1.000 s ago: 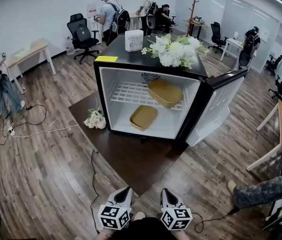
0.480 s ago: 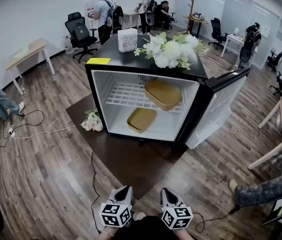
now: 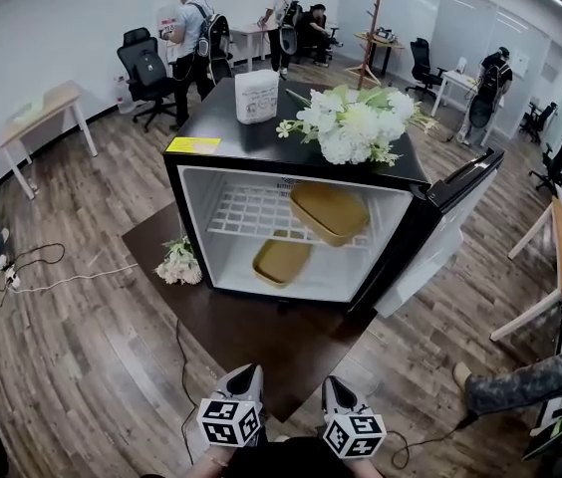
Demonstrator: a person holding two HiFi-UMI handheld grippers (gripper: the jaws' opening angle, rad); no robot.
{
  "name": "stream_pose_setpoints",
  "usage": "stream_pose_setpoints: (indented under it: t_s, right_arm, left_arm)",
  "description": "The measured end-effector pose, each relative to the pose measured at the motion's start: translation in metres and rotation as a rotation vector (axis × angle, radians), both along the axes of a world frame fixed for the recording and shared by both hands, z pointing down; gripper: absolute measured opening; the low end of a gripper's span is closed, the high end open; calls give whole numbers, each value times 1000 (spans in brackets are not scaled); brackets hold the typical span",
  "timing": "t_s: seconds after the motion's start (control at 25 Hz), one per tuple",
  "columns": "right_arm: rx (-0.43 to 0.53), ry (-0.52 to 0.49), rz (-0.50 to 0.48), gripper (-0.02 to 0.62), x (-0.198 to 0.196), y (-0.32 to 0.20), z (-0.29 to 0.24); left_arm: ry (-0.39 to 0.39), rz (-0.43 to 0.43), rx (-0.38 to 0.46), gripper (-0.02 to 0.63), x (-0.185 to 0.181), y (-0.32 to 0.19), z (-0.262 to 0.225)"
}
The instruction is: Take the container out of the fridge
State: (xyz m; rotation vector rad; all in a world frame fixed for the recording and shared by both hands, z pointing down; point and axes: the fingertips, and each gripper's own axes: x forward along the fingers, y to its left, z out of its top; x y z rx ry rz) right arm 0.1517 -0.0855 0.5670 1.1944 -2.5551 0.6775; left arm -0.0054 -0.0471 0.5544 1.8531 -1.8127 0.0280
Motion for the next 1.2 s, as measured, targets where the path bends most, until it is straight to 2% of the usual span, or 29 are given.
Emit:
stream_pose_setpoints:
  t_s: [0.56, 0.96, 1.2]
  right_arm:
    - [-26, 20, 130, 8, -56, -40, 7]
    - [-63, 15, 286, 8, -73, -42, 19]
    - [-66, 35, 339, 8, -75, -34, 21]
  left_arm:
    - [-16, 118, -26, 11, -71, -83, 1]
    - [-44, 243, -57, 11, -96, -132, 1]
    - [-62, 209, -37, 20, -114, -165, -8]
